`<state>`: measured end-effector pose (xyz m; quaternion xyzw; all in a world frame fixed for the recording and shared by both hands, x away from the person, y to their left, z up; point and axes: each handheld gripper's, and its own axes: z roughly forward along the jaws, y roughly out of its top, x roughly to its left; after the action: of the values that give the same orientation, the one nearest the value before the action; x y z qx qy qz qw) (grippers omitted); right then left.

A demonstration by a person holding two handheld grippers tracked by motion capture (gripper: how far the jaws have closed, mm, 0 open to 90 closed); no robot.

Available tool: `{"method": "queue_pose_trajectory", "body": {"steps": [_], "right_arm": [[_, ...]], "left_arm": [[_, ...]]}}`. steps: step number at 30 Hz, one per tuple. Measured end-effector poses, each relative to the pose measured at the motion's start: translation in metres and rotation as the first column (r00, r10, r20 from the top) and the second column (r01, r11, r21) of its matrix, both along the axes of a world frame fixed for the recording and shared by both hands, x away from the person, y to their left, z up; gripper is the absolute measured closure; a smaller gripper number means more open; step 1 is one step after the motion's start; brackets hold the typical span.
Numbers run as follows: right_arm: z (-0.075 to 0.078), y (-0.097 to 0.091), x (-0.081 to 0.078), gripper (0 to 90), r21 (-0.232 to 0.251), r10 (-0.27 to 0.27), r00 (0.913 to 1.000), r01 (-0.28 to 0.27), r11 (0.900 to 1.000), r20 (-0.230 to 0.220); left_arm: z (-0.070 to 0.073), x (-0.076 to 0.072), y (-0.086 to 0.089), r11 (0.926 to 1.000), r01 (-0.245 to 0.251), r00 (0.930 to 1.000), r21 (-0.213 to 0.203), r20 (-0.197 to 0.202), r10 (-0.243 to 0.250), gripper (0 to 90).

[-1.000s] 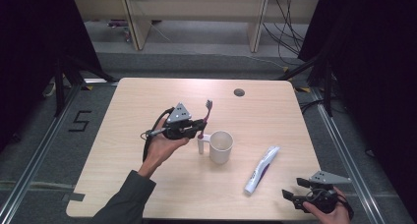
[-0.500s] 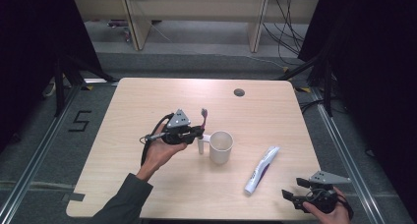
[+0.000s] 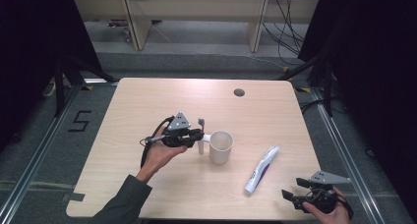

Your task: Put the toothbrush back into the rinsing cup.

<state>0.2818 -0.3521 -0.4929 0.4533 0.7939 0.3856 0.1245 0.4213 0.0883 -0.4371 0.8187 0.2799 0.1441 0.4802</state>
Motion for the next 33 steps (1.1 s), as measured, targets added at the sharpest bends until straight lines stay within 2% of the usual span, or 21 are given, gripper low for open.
{"method": "queue_pose_trajectory", "body": {"steps": [4, 10, 13, 14, 15, 16, 18, 21, 26, 28, 30, 33], "right_arm": [[0.000, 0.000, 0.000, 21.9, 0.000, 0.000, 1.0000, 0.000, 1.0000, 0.001], [0.000, 0.000, 0.000, 21.9, 0.000, -0.002, 1.0000, 0.002, 1.0000, 0.000], [0.000, 0.000, 0.000, 21.9, 0.001, 0.000, 1.0000, 0.000, 1.0000, -0.001], [0.000, 0.000, 0.000, 21.9, 0.002, 0.001, 1.0000, -0.001, 1.0000, -0.002], [0.000, 0.000, 0.000, 21.9, 0.002, 0.001, 1.0000, -0.001, 1.0000, -0.003], [0.000, 0.000, 0.000, 21.9, 0.002, 0.001, 1.0000, -0.001, 1.0000, -0.003], [0.000, 0.000, 0.000, 21.9, 0.000, -0.005, 1.0000, 0.005, 1.0000, 0.000], [0.000, 0.000, 0.000, 21.9, 0.002, -0.001, 1.0000, 0.001, 1.0000, -0.004], [0.000, 0.000, 0.000, 21.9, 0.001, -0.006, 1.0000, 0.006, 1.0000, -0.001], [0.000, 0.000, 0.000, 22.0, 0.001, -0.005, 1.0000, 0.005, 1.0000, -0.003], [0.000, 0.000, 0.000, 22.0, 0.001, -0.006, 1.0000, 0.006, 1.0000, -0.001], [0.000, 0.000, 0.000, 22.0, 0.003, -0.005, 1.0000, 0.005, 1.0000, -0.002]], "left_arm": [[0.003, -0.002, 0.002, 0.9998, -0.013, 0.9999, -0.017, 0.000, 0.013, 65.4], [0.010, -0.008, 0.011, 0.9996, -0.026, 0.9997, -0.004, 0.002, 0.026, 53.5], [0.013, -0.012, 0.014, 0.9997, -0.022, 0.9998, -0.012, 0.000, 0.022, 51.5], [0.015, -0.013, 0.015, 0.9995, -0.029, 0.9996, -0.011, 0.005, 0.029, 50.8], [0.016, -0.015, 0.017, 0.9992, -0.039, 0.9992, -0.009, 0.007, 0.039, 45.2], [0.017, -0.016, 0.018, 0.9990, -0.044, 0.9990, -0.007, 0.001, 0.044, 45.2], [0.016, -0.019, 0.019, 0.9990, -0.044, 0.9990, 0.012, 0.000, 0.044, 40.7], [0.014, -0.024, 0.023, 0.9990, -0.043, 0.9991, 0.015, -0.004, 0.043, 40.1], [0.010, -0.032, 0.030, 0.9981, -0.028, 0.9994, 0.056, -0.020, 0.029, 37.6], [0.007, -0.035, 0.032, 0.9985, -0.042, 0.9990, 0.035, -0.017, 0.042, 36.8], [0.006, -0.037, 0.035, 0.9990, -0.027, 0.9994, 0.035, -0.022, 0.028, 36.5], [0.003, -0.042, 0.036, 0.9992, -0.037, 0.9990, 0.015, -0.025, 0.037, 35.0]]}}
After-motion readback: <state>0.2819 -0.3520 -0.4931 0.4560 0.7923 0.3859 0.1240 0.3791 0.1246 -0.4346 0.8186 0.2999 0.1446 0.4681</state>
